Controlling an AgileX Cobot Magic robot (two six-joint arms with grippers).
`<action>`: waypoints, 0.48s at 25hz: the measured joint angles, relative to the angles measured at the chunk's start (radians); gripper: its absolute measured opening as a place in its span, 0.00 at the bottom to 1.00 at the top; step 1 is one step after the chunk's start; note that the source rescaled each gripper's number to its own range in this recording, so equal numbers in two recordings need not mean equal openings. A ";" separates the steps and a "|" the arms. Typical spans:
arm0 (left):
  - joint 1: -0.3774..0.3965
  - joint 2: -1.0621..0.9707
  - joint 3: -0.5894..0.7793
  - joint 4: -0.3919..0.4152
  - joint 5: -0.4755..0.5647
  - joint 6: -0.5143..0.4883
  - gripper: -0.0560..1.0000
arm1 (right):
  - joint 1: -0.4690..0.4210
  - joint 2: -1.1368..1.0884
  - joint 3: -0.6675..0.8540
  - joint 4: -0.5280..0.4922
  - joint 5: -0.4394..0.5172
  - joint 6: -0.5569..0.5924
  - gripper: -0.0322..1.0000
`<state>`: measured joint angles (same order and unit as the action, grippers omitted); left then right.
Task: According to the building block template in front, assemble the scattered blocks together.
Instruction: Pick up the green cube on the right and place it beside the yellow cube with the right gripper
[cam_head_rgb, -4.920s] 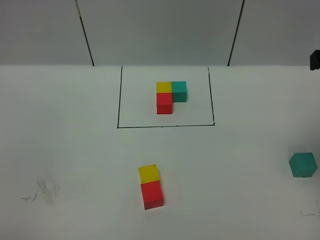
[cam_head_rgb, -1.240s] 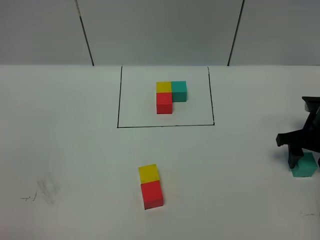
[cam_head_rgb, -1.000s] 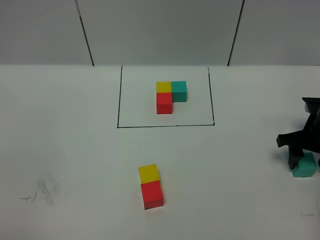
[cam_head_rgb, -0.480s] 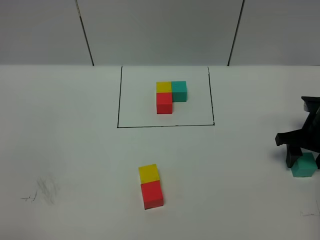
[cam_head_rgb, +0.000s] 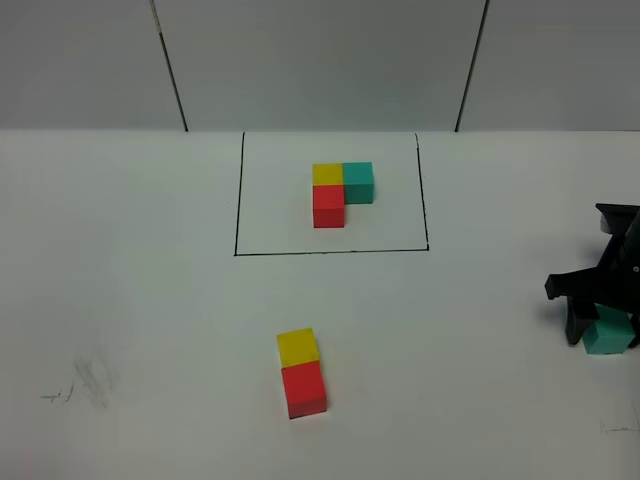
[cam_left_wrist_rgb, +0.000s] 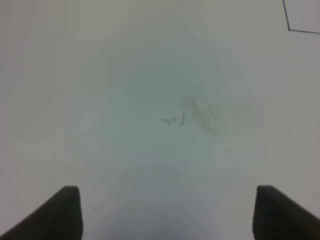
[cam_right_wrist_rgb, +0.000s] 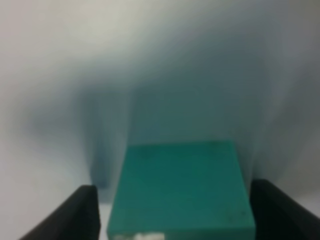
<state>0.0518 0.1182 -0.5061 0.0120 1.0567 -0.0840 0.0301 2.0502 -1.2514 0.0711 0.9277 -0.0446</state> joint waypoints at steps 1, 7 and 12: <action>0.000 0.000 0.000 0.000 0.000 0.000 1.00 | 0.000 0.000 0.000 0.000 -0.001 0.000 0.68; 0.000 0.000 0.000 0.000 0.000 0.000 1.00 | 0.000 0.000 0.000 0.000 -0.009 -0.004 0.51; 0.000 0.000 0.000 0.000 0.000 0.000 1.00 | 0.000 0.000 0.000 0.000 -0.009 -0.004 0.51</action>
<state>0.0518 0.1182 -0.5061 0.0120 1.0567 -0.0840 0.0301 2.0502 -1.2514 0.0711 0.9182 -0.0487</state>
